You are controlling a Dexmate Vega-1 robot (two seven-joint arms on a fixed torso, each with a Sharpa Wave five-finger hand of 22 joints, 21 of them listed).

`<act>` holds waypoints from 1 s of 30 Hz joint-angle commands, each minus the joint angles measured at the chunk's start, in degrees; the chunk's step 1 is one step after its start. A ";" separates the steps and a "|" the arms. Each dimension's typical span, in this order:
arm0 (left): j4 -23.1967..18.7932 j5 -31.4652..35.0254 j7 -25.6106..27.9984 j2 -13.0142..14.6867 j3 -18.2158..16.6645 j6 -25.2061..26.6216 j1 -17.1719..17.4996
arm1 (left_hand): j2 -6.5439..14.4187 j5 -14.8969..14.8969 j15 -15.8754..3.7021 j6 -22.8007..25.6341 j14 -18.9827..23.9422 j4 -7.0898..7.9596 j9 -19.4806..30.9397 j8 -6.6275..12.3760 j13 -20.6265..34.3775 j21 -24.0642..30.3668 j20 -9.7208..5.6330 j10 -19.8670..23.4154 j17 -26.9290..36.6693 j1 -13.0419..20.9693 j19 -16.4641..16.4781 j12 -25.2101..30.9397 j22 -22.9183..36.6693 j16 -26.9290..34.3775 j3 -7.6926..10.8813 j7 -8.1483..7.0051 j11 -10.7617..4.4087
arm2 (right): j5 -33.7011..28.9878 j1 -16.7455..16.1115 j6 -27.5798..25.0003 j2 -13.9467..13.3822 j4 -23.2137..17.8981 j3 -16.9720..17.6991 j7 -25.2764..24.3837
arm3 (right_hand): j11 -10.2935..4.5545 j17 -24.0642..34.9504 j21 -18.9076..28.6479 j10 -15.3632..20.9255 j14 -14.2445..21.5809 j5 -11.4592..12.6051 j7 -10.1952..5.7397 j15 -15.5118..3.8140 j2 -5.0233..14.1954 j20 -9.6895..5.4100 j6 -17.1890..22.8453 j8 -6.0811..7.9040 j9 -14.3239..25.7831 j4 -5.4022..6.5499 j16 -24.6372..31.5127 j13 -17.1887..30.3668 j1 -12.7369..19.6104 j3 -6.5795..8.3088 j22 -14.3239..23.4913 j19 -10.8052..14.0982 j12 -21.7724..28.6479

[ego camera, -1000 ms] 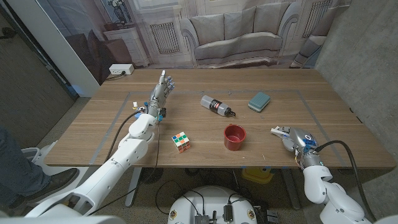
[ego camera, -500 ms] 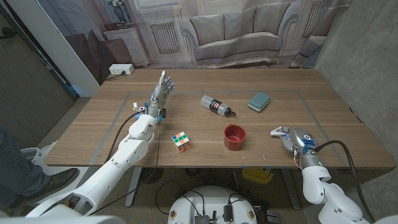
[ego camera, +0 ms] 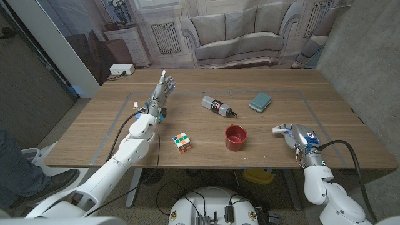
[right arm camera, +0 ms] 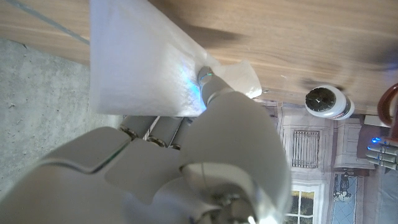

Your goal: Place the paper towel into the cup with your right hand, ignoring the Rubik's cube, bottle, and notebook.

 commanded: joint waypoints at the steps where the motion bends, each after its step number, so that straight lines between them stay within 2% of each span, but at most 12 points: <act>1: 3.06 -0.44 -1.82 -0.87 0.23 -0.33 -2.33 | 0.30 -0.11 0.02 0.58 0.37 0.17 0.22 -0.07 0.13 0.17 0.20 0.38 0.10 0.11 0.42 0.16 0.30 -0.07 -0.31 0.20 0.01 | -1.82 -0.44 -0.19 0.74 -2.78 0.86 -0.61 | -0.12 0.11 0.46 0.28 0.55 -0.14 -0.16 -3.27 0.09 -6.03 0.45 -0.24 0.31 -0.08 0.01 0.08 0.66 -0.24 0.30 -0.08 -0.03; 9: 3.23 -0.26 -1.49 -0.85 0.17 0.25 -3.10 | 0.37 -0.12 0.02 0.63 0.42 0.17 0.22 -0.08 0.14 0.19 0.10 0.34 0.10 0.15 0.49 0.13 0.30 -0.06 -0.40 0.18 0.07 | -2.79 -1.10 0.50 0.52 -4.81 1.78 0.16 | -0.27 0.07 0.82 0.53 0.61 -0.12 -0.34 -3.22 0.16 -6.02 0.60 -0.42 0.34 0.05 -0.16 0.12 0.84 -0.39 0.34 -0.43 -0.09; 18: 0.62 0.37 0.29 0.06 0.01 1.83 -2.90 | 0.47 -0.14 -0.05 0.67 0.43 0.18 0.22 -0.08 0.14 0.19 0.11 0.29 0.11 0.20 0.52 0.09 0.30 -0.07 -0.51 0.23 0.00 | -3.04 -2.26 1.99 0.66 -7.39 3.81 1.32 | -0.32 0.04 1.24 0.61 0.69 -0.08 -0.26 -3.21 0.20 -5.99 0.87 -0.59 0.37 0.23 -0.34 0.15 0.92 -0.60 0.37 -0.87 -0.25; 25: -1.32 0.35 0.50 1.11 -0.18 2.78 -2.33 | 0.54 -0.16 0.04 0.68 0.46 0.18 0.22 -0.10 0.14 0.19 0.10 0.27 0.11 0.23 0.56 0.07 0.30 -0.06 -0.59 0.22 0.03 | -3.70 -3.86 3.75 1.40 -9.30 4.65 1.29 | -0.37 0.00 1.67 0.61 0.70 -0.05 -0.37 -3.21 0.26 -6.00 1.03 -0.78 0.40 0.39 -0.56 0.17 0.94 -0.81 0.40 -1.31 -0.44; 30: -1.57 0.05 -0.33 1.95 -0.36 2.96 -1.82 | 0.57 -0.17 0.00 0.66 0.45 0.19 0.22 -0.12 0.14 0.18 0.13 0.27 0.11 0.25 0.55 0.06 0.30 -0.07 -0.63 0.19 0.08 | -4.88 -4.11 4.84 2.72 -9.21 4.06 -0.26 | -0.19 0.00 1.96 0.71 0.76 -0.02 -0.32 -3.20 0.30 -5.99 1.15 -0.91 0.42 0.47 -0.66 0.18 0.98 -0.93 0.41 -1.58 -0.52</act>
